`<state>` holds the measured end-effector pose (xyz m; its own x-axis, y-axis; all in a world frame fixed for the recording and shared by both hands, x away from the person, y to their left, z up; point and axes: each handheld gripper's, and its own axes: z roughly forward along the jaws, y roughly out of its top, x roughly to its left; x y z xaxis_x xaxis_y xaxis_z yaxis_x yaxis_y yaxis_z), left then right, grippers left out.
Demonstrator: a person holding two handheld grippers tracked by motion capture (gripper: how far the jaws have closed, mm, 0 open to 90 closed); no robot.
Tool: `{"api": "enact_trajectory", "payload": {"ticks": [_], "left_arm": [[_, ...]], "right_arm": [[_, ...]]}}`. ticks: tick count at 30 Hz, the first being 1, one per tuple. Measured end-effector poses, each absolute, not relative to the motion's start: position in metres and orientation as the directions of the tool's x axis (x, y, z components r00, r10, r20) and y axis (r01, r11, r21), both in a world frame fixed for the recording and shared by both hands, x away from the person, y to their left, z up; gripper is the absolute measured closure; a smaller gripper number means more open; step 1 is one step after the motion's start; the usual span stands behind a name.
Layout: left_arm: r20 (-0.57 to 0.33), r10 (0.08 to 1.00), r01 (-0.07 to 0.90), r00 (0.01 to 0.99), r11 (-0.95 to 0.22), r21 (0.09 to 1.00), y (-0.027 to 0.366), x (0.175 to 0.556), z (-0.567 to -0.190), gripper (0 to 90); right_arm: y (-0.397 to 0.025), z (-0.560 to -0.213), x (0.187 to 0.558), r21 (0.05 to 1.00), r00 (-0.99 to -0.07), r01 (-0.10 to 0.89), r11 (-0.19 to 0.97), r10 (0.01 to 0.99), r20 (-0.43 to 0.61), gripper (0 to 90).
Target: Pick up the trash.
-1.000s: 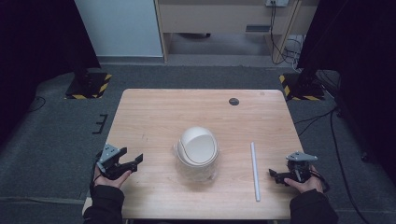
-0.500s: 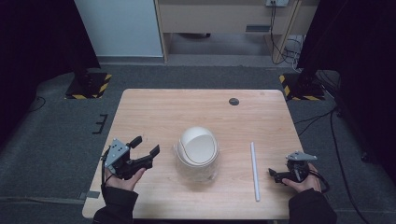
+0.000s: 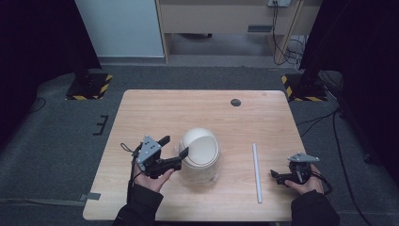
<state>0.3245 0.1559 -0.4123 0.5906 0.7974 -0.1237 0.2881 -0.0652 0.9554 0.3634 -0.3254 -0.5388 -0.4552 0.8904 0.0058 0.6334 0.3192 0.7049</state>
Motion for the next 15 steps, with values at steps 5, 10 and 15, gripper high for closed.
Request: {"api": "enact_trajectory", "payload": {"ticks": [5, 10, 15], "left_arm": [[-0.112, 0.805, 0.317, 0.583, -0.098, 0.943, 0.141, 0.331, -0.42, 17.6], [-0.103, 0.804, 0.33, 0.586, -0.121, 0.936, 0.137, 0.332, -0.425, 16.2], [-0.094, 0.805, 0.347, 0.586, -0.145, 0.927, 0.135, 0.333, -0.43, 15.9]], "right_arm": [[-0.325, -0.539, 0.363, 0.705, -0.454, 0.634, 0.318, 0.891, 0.006, 0.5], [-0.325, -0.539, 0.363, 0.704, -0.453, 0.635, 0.318, 0.891, 0.007, 0.5], [-0.325, -0.539, 0.363, 0.704, -0.452, 0.636, 0.316, 0.892, 0.007, 0.5]]}}
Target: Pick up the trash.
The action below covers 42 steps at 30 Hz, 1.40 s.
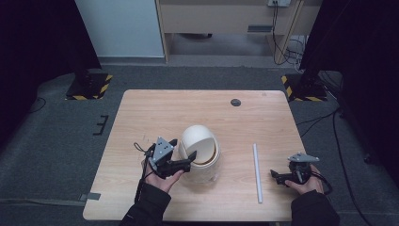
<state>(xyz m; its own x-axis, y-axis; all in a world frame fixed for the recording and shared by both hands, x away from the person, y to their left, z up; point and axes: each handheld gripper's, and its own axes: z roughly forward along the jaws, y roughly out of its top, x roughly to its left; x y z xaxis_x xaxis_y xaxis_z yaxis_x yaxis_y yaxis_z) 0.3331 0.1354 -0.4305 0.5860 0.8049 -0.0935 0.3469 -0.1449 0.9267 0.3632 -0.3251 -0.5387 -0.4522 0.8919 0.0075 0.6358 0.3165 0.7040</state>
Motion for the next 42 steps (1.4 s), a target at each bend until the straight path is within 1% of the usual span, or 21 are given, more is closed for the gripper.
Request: {"api": "enact_trajectory", "payload": {"ticks": [4, 8, 11, 21, 22, 23, 25, 28, 29, 30, 31, 34, 35, 36, 39, 42], "left_arm": [[-0.092, 0.807, 0.363, 0.583, -0.157, 0.918, 0.135, 0.335, -0.433, 15.8], [-0.089, 0.804, 0.359, 0.588, -0.162, 0.919, 0.133, 0.336, -0.432, 16.4], [-0.078, 0.795, 0.337, 0.602, -0.164, 0.927, 0.132, 0.337, -0.426, 18.4], [-0.069, 0.754, 0.276, 0.653, -0.152, 0.949, 0.132, 0.335, -0.406, 23.4], [-0.064, 0.751, 0.269, 0.657, -0.154, 0.951, 0.132, 0.334, -0.404, 24.3], [-0.063, 0.748, 0.265, 0.661, -0.155, 0.952, 0.132, 0.333, -0.404, 24.3], [-0.059, 0.742, 0.257, 0.667, -0.156, 0.954, 0.132, 0.33, -0.402, 25.8], [-0.057, 0.739, 0.254, 0.671, -0.156, 0.955, 0.133, 0.327, -0.401, 25.8], [-0.055, 0.735, 0.251, 0.676, -0.159, 0.955, 0.135, 0.325, -0.4, 25.9], [-0.055, 0.735, 0.251, 0.676, -0.159, 0.955, 0.135, 0.325, -0.4, 25.9], [-0.054, 0.734, 0.244, 0.677, -0.155, 0.957, 0.139, 0.322, -0.398, 25.8], [-0.051, 0.737, 0.234, 0.674, -0.148, 0.961, 0.147, 0.317, -0.395, 25.6], [-0.043, 0.746, 0.225, 0.665, -0.145, 0.963, 0.159, 0.311, -0.394, 25.5], [-0.043, 0.746, 0.225, 0.665, -0.145, 0.963, 0.159, 0.311, -0.394, 25.5], [-0.043, 0.768, 0.232, 0.638, -0.138, 0.963, 0.18, 0.303, -0.396, 25.2], [-0.038, 0.796, 0.263, 0.604, -0.154, 0.952, 0.202, 0.299, -0.406, 24.8]], "right_arm": [[-0.325, -0.539, 0.363, 0.705, -0.45, 0.636, 0.314, 0.893, 0.007, 0.6], [-0.325, -0.538, 0.363, 0.705, -0.45, 0.636, 0.313, 0.893, 0.01, 2.8], [-0.325, -0.537, 0.363, 0.704, -0.45, 0.638, 0.314, 0.893, 0.009, 6.3], [-0.326, -0.535, 0.363, 0.7, -0.464, 0.636, 0.325, 0.886, 0.01, 9.3], [-0.326, -0.534, 0.363, 0.701, -0.471, 0.632, 0.331, 0.882, 0.008, 14.1], [-0.326, -0.534, 0.363, 0.701, -0.471, 0.632, 0.331, 0.882, 0.008, 14.1], [-0.325, -0.532, 0.363, 0.697, -0.481, 0.632, 0.34, 0.877, 0.009, 19.8], [-0.325, -0.529, 0.364, 0.704, -0.481, 0.625, 0.336, 0.877, 0.009, 22.1], [-0.326, -0.523, 0.364, 0.727, -0.468, 0.611, 0.313, 0.884, 0.012, 25.8], [-0.326, -0.523, 0.364, 0.727, -0.468, 0.611, 0.313, 0.884, 0.012, 25.8], [-0.325, -0.516, 0.364, 0.754, -0.451, 0.593, 0.283, 0.892, 0.02, 27.7], [-0.323, -0.509, 0.364, 0.773, -0.436, 0.58, 0.256, 0.9, 0.029, 28.7], [-0.321, -0.502, 0.364, 0.794, -0.433, 0.559, 0.24, 0.901, 0.033, 29.3], [-0.321, -0.502, 0.364, 0.794, -0.433, 0.559, 0.24, 0.901, 0.033, 29.3], [-0.313, -0.49, 0.366, 0.813, -0.445, 0.533, 0.234, 0.895, 0.034, 32.4], [-0.307, -0.487, 0.367, 0.813, -0.455, 0.533, 0.235, 0.89, 0.041, 33.0]]}}
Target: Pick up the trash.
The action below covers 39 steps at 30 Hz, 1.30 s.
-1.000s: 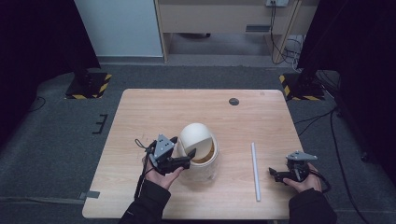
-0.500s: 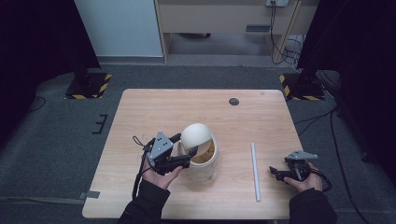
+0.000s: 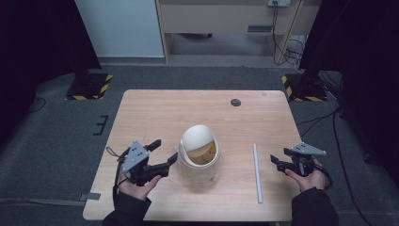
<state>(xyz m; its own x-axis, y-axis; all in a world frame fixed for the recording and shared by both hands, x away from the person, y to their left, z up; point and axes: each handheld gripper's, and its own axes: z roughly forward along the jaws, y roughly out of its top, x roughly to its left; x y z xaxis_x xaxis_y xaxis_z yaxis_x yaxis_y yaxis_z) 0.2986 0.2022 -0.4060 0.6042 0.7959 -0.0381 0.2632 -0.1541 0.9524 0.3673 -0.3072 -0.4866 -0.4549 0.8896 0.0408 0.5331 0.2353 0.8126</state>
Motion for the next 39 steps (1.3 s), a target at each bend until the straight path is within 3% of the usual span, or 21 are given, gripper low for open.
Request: {"api": "enact_trajectory", "payload": {"ticks": [8, 15, 25, 31, 39], "left_arm": [[-0.054, 0.877, 0.446, 0.478, -0.19, 0.875, 0.256, 0.302, -0.462, 23.8], [-0.036, 0.905, 0.505, 0.423, -0.203, 0.839, 0.274, 0.315, -0.48, 22.9], [-0.041, 0.905, 0.521, 0.424, -0.207, 0.828, 0.275, 0.318, -0.484, 22.5], [-0.049, 0.897, 0.525, 0.439, -0.212, 0.824, 0.272, 0.318, -0.485, 22.6], [-0.061, 0.893, 0.526, 0.445, -0.206, 0.825, 0.271, 0.317, -0.485, 22.6]], "right_arm": [[-0.264, -0.486, 0.379, 0.763, -0.508, 0.566, 0.312, 0.861, 0.025, 44.5], [-0.241, -0.502, 0.39, 0.68, -0.504, 0.637, 0.364, 0.864, 0.01, 51.1], [-0.24, -0.516, 0.394, 0.599, -0.462, 0.715, 0.359, 0.887, 0.02, 62.8], [-0.244, -0.515, 0.393, 0.599, -0.437, 0.726, 0.338, 0.899, 0.022, 78.5], [-0.248, -0.512, 0.393, 0.615, -0.45, 0.714, 0.335, 0.892, 0.038, 79.3]]}}
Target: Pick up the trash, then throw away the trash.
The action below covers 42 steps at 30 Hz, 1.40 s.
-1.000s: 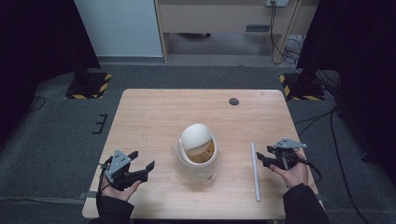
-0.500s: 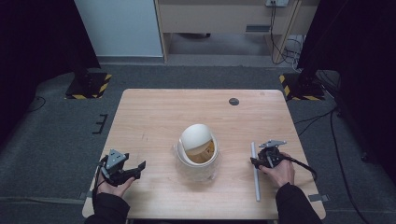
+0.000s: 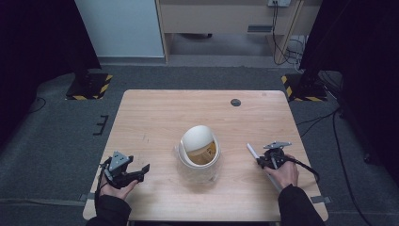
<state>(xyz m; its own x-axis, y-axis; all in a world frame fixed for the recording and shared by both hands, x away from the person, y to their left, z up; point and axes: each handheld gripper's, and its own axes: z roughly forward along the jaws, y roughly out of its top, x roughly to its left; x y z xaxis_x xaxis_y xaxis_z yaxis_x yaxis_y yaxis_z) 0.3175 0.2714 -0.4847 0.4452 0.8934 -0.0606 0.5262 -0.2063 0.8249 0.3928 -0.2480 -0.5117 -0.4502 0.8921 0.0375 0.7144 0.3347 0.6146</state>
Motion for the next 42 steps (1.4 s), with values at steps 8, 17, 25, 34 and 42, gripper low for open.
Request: {"api": "enact_trajectory", "payload": {"ticks": [8, 17, 25, 34, 42], "left_arm": [[-0.063, 0.891, 0.515, 0.45, -0.201, 0.833, 0.272, 0.318, -0.484, 22.5], [-0.071, 0.885, 0.493, 0.46, -0.187, 0.85, 0.272, 0.317, -0.482, 22.3], [-0.08, 0.875, 0.477, 0.477, -0.182, 0.86, 0.27, 0.316, -0.479, 23.0], [-0.093, 0.865, 0.432, 0.492, -0.15, 0.89, 0.265, 0.311, -0.47, 24.5], [-0.101, 0.853, 0.32, 0.512, -0.08, 0.944, 0.248, 0.299, -0.445, 29.7]], "right_arm": [[-0.258, -0.49, 0.392, 0.741, -0.456, 0.624, 0.247, 0.886, 0.089, 79.3], [-0.261, -0.462, 0.389, 0.85, -0.477, 0.501, 0.162, 0.871, 0.115, 79.4], [-0.258, -0.433, 0.382, 0.924, -0.519, 0.368, 0.102, 0.848, 0.112, 79.5], [-0.26, -0.403, 0.374, 0.967, -0.542, 0.253, 0.02, 0.832, 0.124, 79.5], [-0.257, -0.376, 0.367, 0.987, -0.58, 0.153, -0.038, 0.806, 0.121, 79.4]]}}
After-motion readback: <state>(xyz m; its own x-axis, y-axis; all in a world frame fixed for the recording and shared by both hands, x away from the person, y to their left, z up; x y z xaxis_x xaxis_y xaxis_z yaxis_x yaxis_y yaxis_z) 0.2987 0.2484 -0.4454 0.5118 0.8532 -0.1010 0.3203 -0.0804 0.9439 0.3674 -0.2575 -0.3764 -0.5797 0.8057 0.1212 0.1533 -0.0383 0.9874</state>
